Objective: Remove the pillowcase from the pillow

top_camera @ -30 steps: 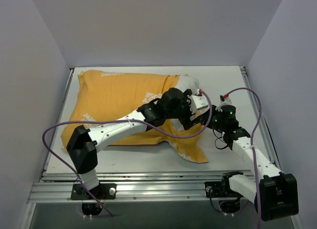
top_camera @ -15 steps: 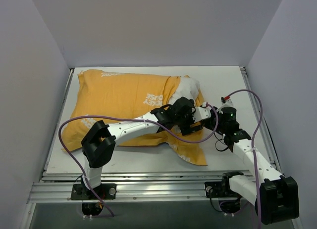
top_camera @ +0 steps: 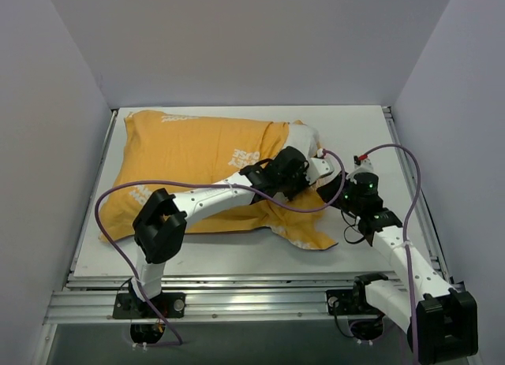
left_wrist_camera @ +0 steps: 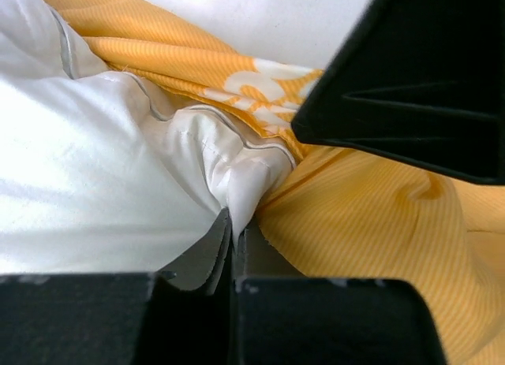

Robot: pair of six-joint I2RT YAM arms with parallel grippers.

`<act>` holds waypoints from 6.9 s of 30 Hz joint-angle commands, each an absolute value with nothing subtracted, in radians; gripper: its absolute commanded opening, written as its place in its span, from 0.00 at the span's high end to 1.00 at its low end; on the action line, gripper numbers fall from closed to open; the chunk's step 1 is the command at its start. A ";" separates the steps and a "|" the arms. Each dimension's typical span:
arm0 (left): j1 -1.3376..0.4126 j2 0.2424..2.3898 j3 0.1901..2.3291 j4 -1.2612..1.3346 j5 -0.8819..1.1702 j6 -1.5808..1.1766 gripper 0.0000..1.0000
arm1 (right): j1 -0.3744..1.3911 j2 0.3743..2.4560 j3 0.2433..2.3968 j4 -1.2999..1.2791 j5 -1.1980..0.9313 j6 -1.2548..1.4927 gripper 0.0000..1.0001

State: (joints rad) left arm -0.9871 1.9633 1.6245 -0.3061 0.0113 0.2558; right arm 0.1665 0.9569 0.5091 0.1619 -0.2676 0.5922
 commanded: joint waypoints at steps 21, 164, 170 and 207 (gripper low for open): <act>-0.677 1.862 1.709 -0.160 -0.204 -0.279 0.98 | 0.103 0.976 0.491 -0.267 -0.045 0.713 1.00; -0.547 0.848 0.617 -0.140 0.416 -0.635 0.05 | 0.838 1.559 1.414 -0.130 0.011 0.428 1.00; -0.655 0.939 0.655 -0.199 0.276 -0.592 0.01 | 0.816 1.548 1.445 -0.120 -0.035 0.430 1.00; -0.672 1.138 0.611 -0.213 -0.557 -0.929 0.98 | 0.689 1.347 1.646 -0.141 -0.308 0.445 1.00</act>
State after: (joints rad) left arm -0.6861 1.1126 0.6033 -0.0654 -0.3141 -0.8074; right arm 0.7395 1.5017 1.5173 -0.2924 -0.2333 0.4389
